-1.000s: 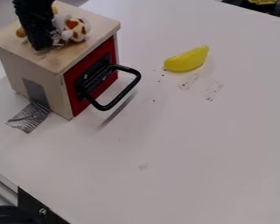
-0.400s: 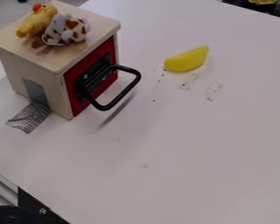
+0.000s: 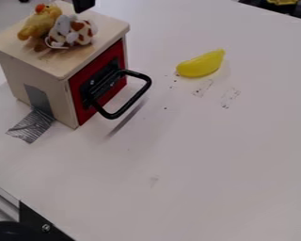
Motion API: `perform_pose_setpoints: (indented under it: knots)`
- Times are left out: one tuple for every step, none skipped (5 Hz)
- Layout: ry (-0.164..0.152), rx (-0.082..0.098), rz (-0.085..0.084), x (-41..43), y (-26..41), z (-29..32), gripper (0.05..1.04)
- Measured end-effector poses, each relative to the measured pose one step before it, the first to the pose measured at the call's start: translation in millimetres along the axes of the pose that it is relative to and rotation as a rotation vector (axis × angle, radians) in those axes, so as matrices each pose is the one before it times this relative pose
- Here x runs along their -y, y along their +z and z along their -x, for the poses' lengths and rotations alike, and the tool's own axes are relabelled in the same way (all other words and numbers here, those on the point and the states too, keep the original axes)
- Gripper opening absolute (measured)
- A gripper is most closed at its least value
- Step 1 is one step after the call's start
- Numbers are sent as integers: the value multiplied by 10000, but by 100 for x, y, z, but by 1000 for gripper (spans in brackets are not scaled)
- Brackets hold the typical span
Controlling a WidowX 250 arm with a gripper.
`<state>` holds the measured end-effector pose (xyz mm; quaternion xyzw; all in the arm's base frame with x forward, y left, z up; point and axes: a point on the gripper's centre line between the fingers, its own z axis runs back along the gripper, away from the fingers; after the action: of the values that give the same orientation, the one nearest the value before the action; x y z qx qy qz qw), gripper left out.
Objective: Move the white-red toy to the center of the table
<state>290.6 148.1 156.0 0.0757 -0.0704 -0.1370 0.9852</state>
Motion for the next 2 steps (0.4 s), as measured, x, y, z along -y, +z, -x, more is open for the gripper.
perform_pose_setpoints:
  knots:
    - [23, -275, -312, -1135, -517, 910, 1001]
    - [-4, -421, 89, -169, -1420, 636, 999]
